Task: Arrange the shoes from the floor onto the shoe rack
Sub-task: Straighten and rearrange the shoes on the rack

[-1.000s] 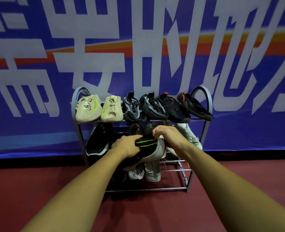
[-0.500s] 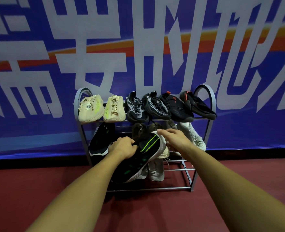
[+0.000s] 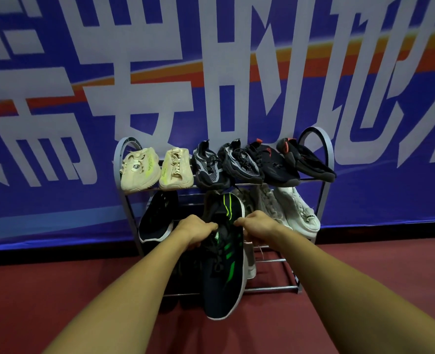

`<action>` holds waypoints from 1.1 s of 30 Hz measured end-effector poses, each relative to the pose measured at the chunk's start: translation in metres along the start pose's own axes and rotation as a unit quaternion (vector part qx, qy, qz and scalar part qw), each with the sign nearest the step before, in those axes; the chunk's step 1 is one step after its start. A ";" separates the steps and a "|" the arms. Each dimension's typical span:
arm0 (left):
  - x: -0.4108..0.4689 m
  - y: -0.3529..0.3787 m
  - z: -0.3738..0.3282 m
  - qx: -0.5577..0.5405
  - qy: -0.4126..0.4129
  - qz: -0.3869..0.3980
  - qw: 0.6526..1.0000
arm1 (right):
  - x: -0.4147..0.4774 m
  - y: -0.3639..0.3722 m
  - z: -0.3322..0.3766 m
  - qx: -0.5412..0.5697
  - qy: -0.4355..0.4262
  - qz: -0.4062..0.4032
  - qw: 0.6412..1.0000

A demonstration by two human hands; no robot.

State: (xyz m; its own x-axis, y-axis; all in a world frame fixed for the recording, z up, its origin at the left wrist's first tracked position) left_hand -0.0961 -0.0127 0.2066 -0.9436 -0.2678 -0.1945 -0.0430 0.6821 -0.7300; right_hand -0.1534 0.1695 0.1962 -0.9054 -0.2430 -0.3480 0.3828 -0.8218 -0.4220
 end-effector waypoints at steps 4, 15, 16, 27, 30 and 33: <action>-0.008 0.000 -0.004 -0.068 -0.026 0.099 0.992 | 0.005 -0.007 0.005 0.058 -0.020 -0.040 0.997; -0.003 -0.013 0.016 -0.167 -0.032 0.114 0.979 | 0.014 0.009 0.019 0.163 -0.053 0.002 0.985; -0.003 -0.016 0.019 -0.181 -0.036 0.096 0.978 | 0.009 0.011 0.023 0.171 -0.051 0.029 0.983; 0.002 -0.035 0.032 -0.222 -0.036 -0.036 0.974 | 0.008 0.044 0.018 0.027 0.035 0.190 0.981; 0.005 -0.037 0.039 -0.197 -0.044 -0.035 0.979 | 0.007 0.054 0.014 -0.004 0.047 0.251 0.967; 0.008 -0.040 0.046 -0.192 -0.057 -0.027 0.979 | 0.011 0.060 0.014 0.023 0.040 0.240 0.970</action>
State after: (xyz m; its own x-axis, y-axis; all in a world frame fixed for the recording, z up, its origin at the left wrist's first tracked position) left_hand -0.0866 -0.0733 0.2035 -0.8947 -0.3696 -0.2507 -0.2326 0.8649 -0.4449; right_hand -0.1425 0.1106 0.1786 -0.6070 -0.5639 -0.5600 0.7464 -0.6465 -0.1580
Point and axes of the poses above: each hand's wrist, its own x-axis towards the middle knuckle, its own y-axis out of the palm, z = x × y, the point moved 4 cm from there along x, towards the middle knuckle, and after that the axes turned 5 degrees about y, right-handed, at the moved point
